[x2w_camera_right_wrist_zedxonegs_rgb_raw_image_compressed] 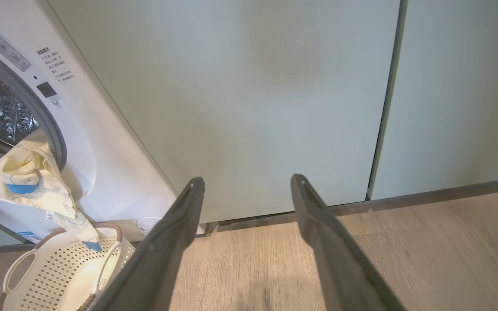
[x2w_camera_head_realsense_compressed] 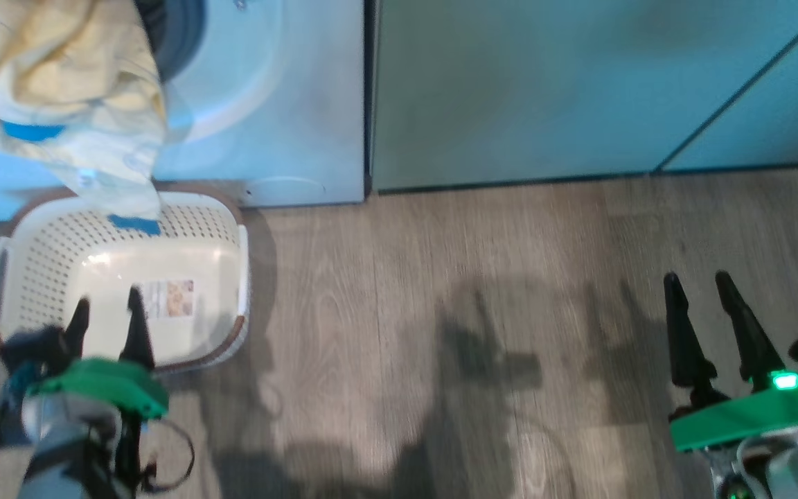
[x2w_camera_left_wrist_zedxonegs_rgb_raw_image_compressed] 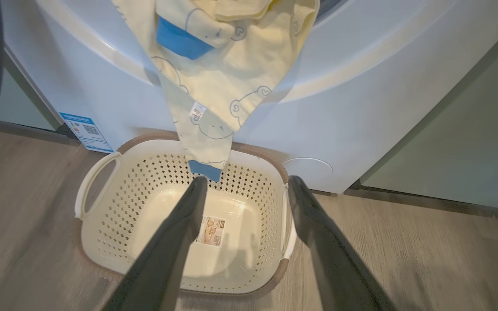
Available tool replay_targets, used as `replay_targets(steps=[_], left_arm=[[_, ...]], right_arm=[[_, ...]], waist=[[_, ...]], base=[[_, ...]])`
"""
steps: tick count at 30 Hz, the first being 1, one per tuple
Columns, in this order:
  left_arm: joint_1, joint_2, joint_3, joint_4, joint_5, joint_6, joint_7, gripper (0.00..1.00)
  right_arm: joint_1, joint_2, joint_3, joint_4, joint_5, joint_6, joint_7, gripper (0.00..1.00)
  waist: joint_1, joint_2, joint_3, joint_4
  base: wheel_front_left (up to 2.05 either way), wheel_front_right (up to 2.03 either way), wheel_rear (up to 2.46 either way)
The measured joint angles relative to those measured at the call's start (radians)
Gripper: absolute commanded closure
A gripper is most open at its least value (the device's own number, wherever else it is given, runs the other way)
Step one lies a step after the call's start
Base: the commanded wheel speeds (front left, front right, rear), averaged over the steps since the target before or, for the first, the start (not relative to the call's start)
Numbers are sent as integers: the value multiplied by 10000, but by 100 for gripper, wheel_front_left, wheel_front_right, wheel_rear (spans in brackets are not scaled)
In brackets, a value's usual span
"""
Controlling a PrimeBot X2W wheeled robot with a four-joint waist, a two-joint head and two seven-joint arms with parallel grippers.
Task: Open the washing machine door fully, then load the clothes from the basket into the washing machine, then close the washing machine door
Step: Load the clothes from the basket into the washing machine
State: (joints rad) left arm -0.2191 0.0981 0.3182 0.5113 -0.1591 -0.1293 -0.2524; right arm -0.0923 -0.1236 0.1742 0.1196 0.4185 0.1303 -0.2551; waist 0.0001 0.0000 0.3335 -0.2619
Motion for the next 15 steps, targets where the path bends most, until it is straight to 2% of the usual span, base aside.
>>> replay_targets(steps=[10, 15], left_arm=[[-2489, 663, -96, 2474, 169, -8, -2, 0], [-3930, 1072, -98, 3256, 176, 19, -2, 0]], right_arm=[[-645, -4, 127, -58, 38, 0, 0, 0], [-999, -6, 174, -127, 38, 0, 0, 0]], waist=[[1, 0, 1135, -360], [2, 0, 1863, -507]], base=[[0, 0, 0], [0, 0, 0]])
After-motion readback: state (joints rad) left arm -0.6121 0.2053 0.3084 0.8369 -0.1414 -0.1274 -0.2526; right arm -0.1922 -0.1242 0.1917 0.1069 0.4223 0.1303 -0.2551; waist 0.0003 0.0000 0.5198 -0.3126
